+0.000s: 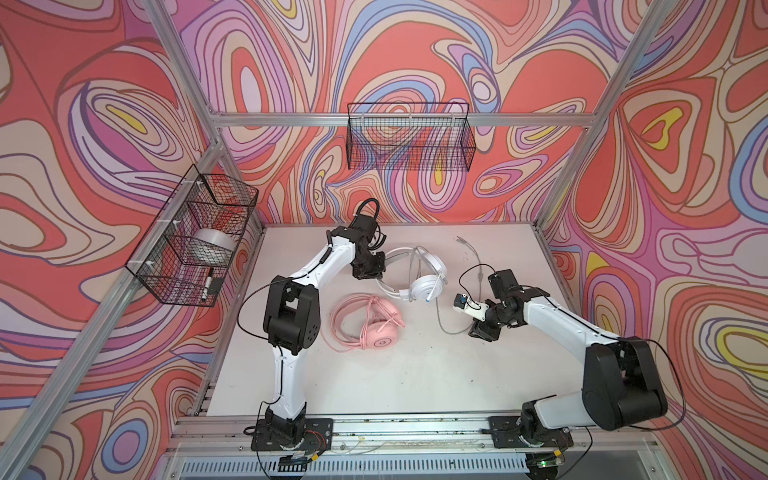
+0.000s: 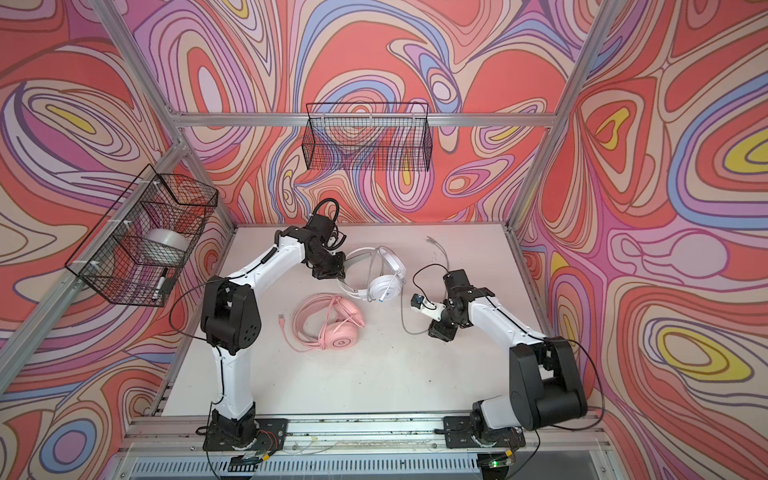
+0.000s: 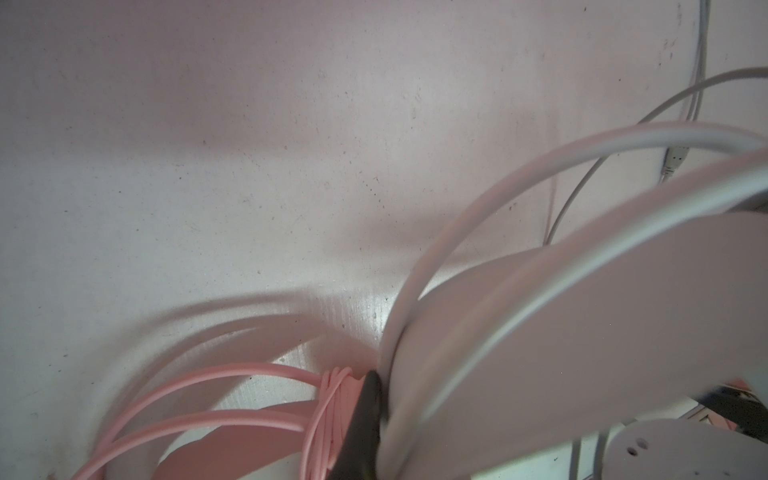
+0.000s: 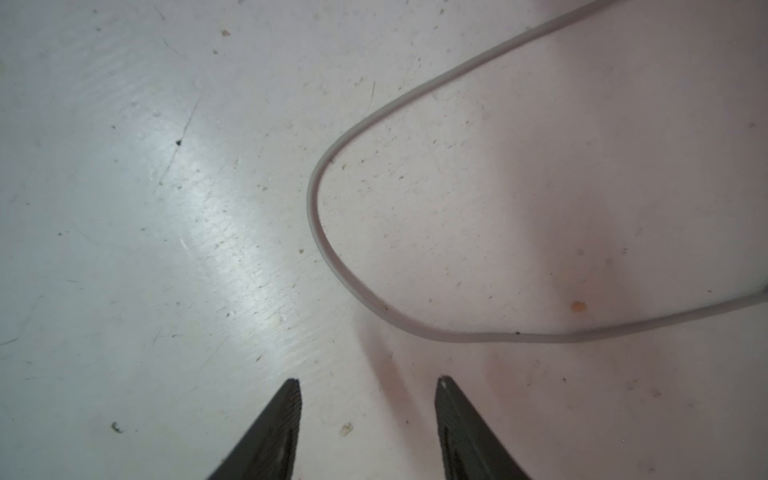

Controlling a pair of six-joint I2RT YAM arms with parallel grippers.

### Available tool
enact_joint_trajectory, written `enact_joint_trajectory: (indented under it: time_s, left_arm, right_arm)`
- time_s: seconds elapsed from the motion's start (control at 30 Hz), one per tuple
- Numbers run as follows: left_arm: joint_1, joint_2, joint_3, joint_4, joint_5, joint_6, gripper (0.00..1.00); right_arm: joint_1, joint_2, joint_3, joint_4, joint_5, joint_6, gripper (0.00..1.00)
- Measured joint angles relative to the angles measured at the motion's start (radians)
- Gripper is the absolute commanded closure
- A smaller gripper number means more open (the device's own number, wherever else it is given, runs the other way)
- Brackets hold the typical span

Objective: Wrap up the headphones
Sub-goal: 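Move the open right gripper down to the grey cable on the table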

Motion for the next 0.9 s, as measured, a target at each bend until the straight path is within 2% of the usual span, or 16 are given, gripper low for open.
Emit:
enact_joint_trajectory:
  time_s: [0.17, 0.33, 0.7, 0.9]
  left_arm:
    - [0.000, 0.003, 0.010, -0.008, -0.015, 0.003, 1.00]
    - [0.000, 0.008, 0.015, -0.009, -0.027, 0.007, 1.00]
    - [0.000, 0.014, 0.022, -0.035, -0.060, 0.024, 1.00]
    - [0.000, 0.014, 0.022, -0.035, -0.063, 0.024, 1.00]
  right_arm:
    - [0.004, 0.089, 0.053, 0.006, 0.041, -0.087, 0.44]
    - [0.015, 0.146, 0.101, -0.003, 0.079, -0.151, 0.49]
    - [0.051, 0.248, 0.147, -0.039, 0.151, -0.195, 0.52]
    - [0.060, 0.267, 0.165, -0.072, 0.167, -0.199, 0.71]
